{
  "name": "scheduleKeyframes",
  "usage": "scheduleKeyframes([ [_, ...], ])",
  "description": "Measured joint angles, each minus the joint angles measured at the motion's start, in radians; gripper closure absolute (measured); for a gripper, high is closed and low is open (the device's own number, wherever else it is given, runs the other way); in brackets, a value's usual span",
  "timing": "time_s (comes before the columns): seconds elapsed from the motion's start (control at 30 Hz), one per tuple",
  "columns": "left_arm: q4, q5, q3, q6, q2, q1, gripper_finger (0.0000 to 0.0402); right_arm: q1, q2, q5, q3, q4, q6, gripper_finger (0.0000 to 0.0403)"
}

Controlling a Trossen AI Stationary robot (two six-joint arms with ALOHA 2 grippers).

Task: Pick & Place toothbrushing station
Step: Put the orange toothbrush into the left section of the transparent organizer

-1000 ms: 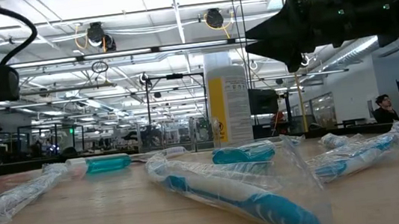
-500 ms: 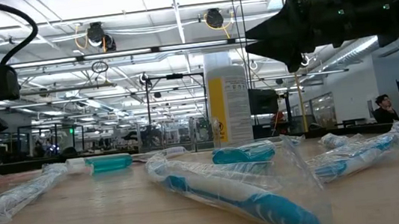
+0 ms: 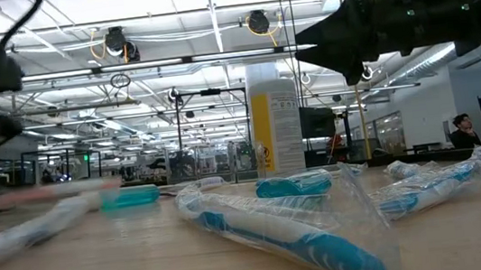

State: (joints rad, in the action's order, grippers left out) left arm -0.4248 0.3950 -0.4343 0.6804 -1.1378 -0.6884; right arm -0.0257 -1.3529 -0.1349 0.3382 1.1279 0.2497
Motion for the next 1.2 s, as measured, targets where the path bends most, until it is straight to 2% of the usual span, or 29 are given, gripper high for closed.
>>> scheduleKeyframes([
  [0.23, -0.191, 0.242, -0.152, -0.311, 0.000, 0.036, 0.0398, 0.014, 0.000, 0.006, 0.055, 0.018, -0.011, 0.0232],
  [0.3, -0.199, 0.294, -0.188, -0.489, 0.000, 0.054, 0.0395, 0.014, 0.000, 0.008, 0.119, -0.031, -0.043, 0.0232],
  [0.43, -0.135, 0.402, -0.223, -0.912, 0.001, 0.095, 0.0399, 0.014, -0.001, 0.007, 0.307, -0.324, -0.121, 0.0232],
  [0.53, -0.028, 0.463, -0.225, -1.083, 0.001, 0.142, 0.0396, 0.025, -0.033, 0.006, 0.454, -0.556, -0.166, 0.0232],
  [0.63, 0.035, 0.471, -0.225, -1.178, 0.001, 0.194, 0.0399, 0.042, -0.091, 0.018, 0.545, -0.654, -0.162, 0.0232],
  [0.77, 0.093, 0.474, -0.226, -1.238, -0.010, 0.256, 0.0399, 0.060, -0.193, 0.139, 0.594, -0.635, -0.157, 0.0232],
  [0.87, 0.100, 0.474, -0.226, -1.252, -0.037, 0.284, 0.0399, 0.075, -0.274, 0.194, 0.605, -0.576, -0.135, 0.0232],
  [0.97, 0.117, 0.473, -0.226, -1.257, -0.070, 0.299, 0.0400, 0.100, -0.320, 0.193, 0.607, -0.466, -0.068, 0.0232],
  [1.2, 0.326, 0.471, -0.226, -1.423, -0.158, 0.331, 0.0400, 0.129, -0.407, 0.252, 0.608, -0.356, 0.011, 0.0232],
])
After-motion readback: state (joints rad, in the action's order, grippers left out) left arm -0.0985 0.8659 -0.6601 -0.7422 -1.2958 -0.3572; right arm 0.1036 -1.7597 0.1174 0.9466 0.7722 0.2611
